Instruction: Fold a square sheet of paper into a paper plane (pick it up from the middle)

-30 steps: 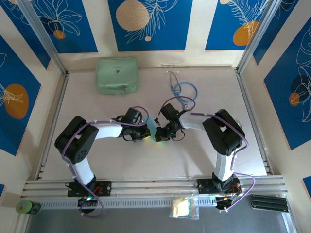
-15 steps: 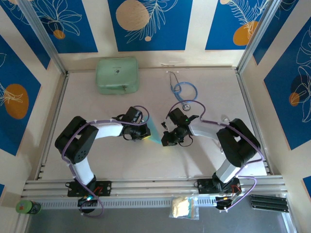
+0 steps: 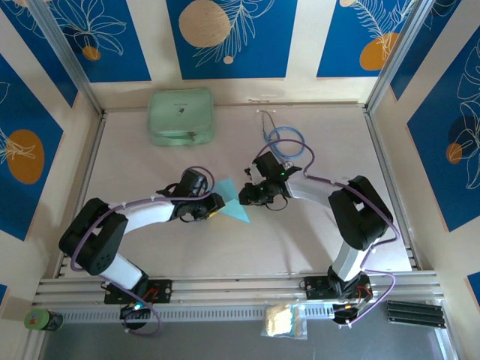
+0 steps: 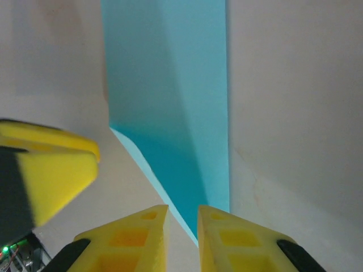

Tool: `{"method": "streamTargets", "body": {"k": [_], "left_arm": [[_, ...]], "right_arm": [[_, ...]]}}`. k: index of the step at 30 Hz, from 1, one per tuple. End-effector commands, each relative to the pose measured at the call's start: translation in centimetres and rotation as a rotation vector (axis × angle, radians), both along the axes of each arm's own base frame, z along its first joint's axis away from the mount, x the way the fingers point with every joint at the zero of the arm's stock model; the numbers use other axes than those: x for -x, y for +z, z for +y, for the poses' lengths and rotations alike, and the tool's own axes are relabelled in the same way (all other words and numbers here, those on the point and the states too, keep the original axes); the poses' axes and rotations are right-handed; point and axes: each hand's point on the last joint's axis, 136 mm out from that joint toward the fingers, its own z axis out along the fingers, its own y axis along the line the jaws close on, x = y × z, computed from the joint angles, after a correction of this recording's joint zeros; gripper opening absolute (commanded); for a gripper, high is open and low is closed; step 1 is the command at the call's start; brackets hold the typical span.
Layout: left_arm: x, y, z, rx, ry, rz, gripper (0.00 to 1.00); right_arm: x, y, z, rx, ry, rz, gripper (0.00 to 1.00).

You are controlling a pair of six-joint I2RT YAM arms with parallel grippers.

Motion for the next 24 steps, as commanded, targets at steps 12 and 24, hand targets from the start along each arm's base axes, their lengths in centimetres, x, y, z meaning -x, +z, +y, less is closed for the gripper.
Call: {"method": "streamTargets", "body": {"k": [12, 24], "left_arm": [[-1.2, -1.0, 0.6, 0.032, 0.098, 0.023, 0.34], [-1.5, -1.2, 0.5, 0.038, 0.094, 0.026, 0.33]], "right_arm": [[-1.5, -2.6, 0.2, 0.116, -0.037, 0.038, 0.2], [-1.3, -4.1, -0.2, 0.16, -0.028, 0.073, 0.18]]}}
